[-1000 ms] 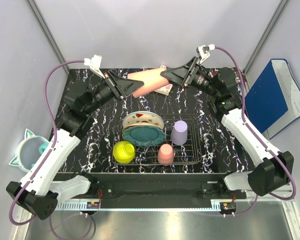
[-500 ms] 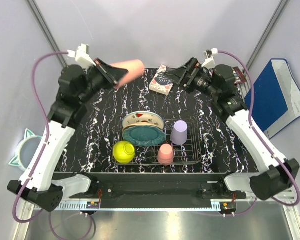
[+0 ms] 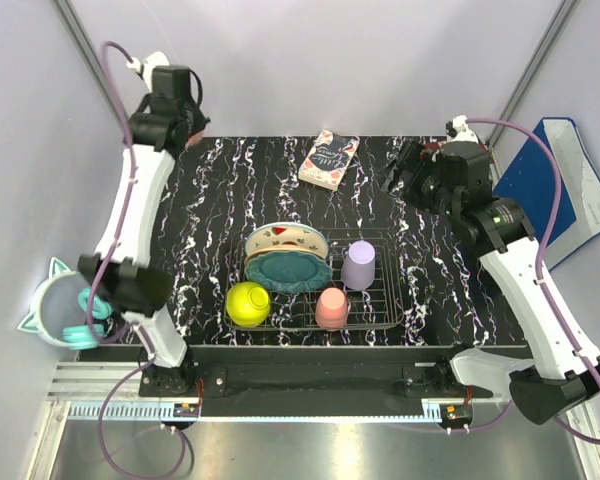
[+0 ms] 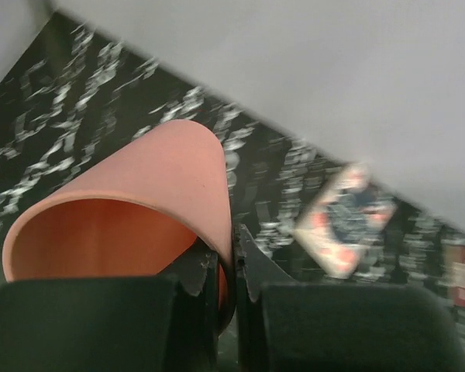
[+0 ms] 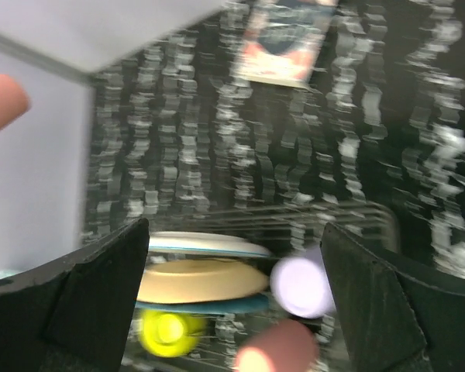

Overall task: Unload the mixed dishes from the dish rack
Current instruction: Place the cup at the center of the board.

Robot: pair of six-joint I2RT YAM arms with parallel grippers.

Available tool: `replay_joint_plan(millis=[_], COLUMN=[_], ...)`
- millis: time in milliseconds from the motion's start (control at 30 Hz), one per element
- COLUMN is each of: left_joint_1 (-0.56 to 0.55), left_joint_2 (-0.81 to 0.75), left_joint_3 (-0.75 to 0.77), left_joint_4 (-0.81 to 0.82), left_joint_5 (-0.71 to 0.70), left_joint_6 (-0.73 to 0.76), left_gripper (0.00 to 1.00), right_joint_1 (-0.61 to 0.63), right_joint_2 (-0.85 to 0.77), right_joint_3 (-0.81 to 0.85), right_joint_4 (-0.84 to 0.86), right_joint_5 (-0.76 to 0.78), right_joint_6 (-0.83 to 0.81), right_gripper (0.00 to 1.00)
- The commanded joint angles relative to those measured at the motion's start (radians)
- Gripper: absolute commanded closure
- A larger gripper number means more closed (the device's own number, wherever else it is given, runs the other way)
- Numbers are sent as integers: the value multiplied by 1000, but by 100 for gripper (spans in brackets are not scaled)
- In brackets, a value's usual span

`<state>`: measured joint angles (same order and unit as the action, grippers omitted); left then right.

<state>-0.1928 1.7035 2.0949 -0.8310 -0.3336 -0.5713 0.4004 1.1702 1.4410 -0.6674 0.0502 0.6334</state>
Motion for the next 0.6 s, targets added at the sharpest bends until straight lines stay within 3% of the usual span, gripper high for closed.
replay_joint_plan(millis=[0,200,533,567], left_joint_1=[82,243,266,266], left_joint_2=[166,355,530,553], left_joint_3=[80,158,200,200], left_joint_4=[-157,-177,-157,-154], left_joint_5=[-76,99,159,165], left_joint_6=[103,73,51,47], left_gripper=[100,100,100,94], right_joint_1=[2,2,2,2], right_joint_2=[25,2,-6,-7], right_joint_3=[79,41,-24,-36], right_joint_4=[-282,-324,-334,-334], right_joint_5=[243,286,255,251], right_joint_6=[-115,-123,-71,-67], right_gripper=[0,1,0,0])
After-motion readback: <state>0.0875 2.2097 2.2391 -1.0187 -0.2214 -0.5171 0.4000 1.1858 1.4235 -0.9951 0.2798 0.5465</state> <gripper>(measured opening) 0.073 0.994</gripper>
